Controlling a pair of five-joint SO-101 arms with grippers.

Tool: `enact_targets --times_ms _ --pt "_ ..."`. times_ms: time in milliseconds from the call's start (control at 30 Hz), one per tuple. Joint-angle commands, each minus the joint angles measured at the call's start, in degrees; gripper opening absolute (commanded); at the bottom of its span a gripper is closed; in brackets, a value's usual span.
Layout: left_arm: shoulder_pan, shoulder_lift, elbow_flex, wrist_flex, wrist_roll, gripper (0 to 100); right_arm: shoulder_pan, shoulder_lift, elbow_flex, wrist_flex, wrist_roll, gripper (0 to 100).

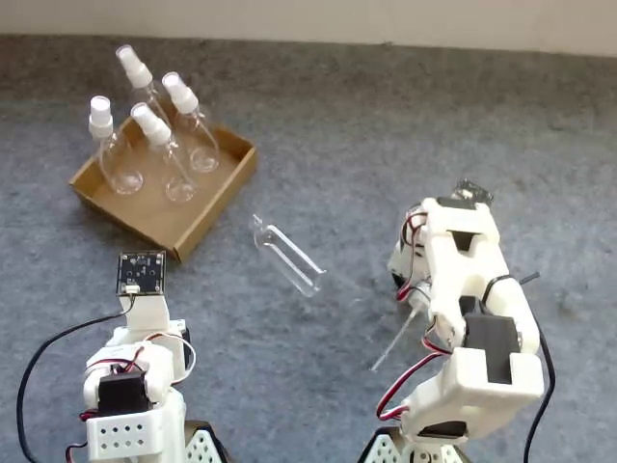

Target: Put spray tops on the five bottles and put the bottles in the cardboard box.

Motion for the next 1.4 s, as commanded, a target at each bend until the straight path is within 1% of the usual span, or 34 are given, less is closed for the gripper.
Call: enact_targets --times_ms 0,133,233,267,433,533,600,767,867,1000,1133,1233,1367 --pt "-0.48 -0.22 1.19 0.35 -0.44 1 -0.66 -0.57 -1.54 9.45 0.62 38.5" --pt "-0.48 -0.22 1.19 0.35 -0.44 1 -0.57 -0.48 -5.93 13.58 0.79 38.5" --pt "-0.48 -0.22 1.19 0.35 -0.44 1 -0.66 -0.48 -6.9 13.85 0.79 38.1" --pt "-0.48 -0.22 1.19 0.35 -0.44 1 -0.66 -0.4 -6.9 13.85 0.79 36.5" --pt "-0.48 -0.22 1.19 0.35 -0.44 1 -0.92 -0.13 -7.08 12.26 0.88 19.3" --pt "-0.48 -0.22 1.19 0.35 -0.44 1 -0.84 -0.13 -6.81 7.16 0.97 10.5" --pt "-0.48 -0.22 1.19 0.35 -0.44 1 -0.57 -0.04 -6.37 4.7 1.32 6.6" --pt "-0.48 -0.22 1.19 0.35 -0.44 1 -0.75 -0.48 -5.23 4.62 12.31 0.9" --pt "-0.48 -0.22 1.19 0.35 -0.44 1 -0.48 -0.48 -5.32 4.62 15.65 0.4" --pt "-0.48 -0.22 1.19 0.35 -0.44 1 -0.48 -0.48 -5.32 4.62 16.53 0.4" --pt "-0.48 -0.22 1.19 0.35 -0.44 1 -0.48 -0.57 -5.41 4.79 20.22 0.4" --pt "-0.48 -0.22 1.19 0.35 -0.44 1 -0.92 -0.75 -6.37 8.13 23.21 0.4" --pt "-0.48 -0.22 1.19 0.35 -0.44 1 -1.19 -2.86 -12.44 14.11 27.69 0.4"
